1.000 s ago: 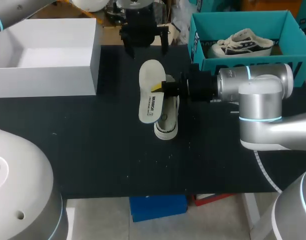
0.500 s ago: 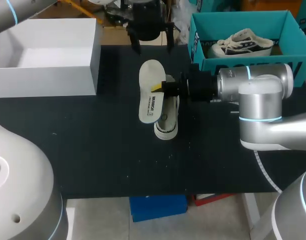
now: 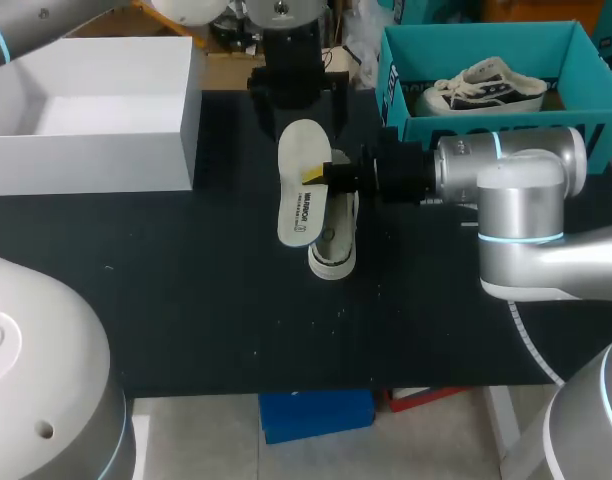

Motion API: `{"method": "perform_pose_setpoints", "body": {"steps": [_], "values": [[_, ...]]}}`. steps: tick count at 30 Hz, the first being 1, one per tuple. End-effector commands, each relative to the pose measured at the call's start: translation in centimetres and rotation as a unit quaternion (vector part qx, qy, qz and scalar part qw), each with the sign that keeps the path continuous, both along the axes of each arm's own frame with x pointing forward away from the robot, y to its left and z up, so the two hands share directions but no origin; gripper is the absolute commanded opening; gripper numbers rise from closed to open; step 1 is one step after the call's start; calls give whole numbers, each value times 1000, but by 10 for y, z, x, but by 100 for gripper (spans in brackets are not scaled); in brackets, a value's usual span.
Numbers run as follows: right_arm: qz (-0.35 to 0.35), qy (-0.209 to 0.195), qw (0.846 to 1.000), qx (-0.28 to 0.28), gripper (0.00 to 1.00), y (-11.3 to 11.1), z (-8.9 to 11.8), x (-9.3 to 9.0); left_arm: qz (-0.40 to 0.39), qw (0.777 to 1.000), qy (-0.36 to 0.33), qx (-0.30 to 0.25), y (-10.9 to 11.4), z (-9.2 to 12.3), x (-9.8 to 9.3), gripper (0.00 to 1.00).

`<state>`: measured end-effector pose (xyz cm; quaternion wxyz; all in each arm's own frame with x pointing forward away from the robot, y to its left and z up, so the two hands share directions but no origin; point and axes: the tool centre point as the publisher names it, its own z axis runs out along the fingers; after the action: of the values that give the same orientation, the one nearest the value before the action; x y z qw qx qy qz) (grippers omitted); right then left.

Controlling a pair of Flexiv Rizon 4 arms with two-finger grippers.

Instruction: Take the shoe out of the shoebox, open the shoe tongue, remove and reinsert the insole, then place the shoe into the shoebox

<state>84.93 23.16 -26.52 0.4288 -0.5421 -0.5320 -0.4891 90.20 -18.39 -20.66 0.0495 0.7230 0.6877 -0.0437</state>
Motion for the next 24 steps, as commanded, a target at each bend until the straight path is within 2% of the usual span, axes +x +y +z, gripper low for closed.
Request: {"method": "perform_pose_setpoints", "body": {"steps": [1,6,13,20,22,24], "values": [[-2,0,1000,0,0,2,0,0,6,1000,-25,-10,11,-4,-38,100],[-2,0,1000,0,0,2,0,0,13,1000,-23,-13,14,-12,-74,100],[-2,0,1000,0,0,2,0,0,19,999,-28,-24,20,-18,-114,100],[-2,0,1000,0,0,2,0,0,34,998,-34,-43,32,-25,-136,100],[-2,0,1000,0,0,2,0,0,35,996,-44,-65,36,-25,-139,100],[-2,0,1000,0,0,2,0,0,34,991,-59,-111,41,-22,-140,100]]}}
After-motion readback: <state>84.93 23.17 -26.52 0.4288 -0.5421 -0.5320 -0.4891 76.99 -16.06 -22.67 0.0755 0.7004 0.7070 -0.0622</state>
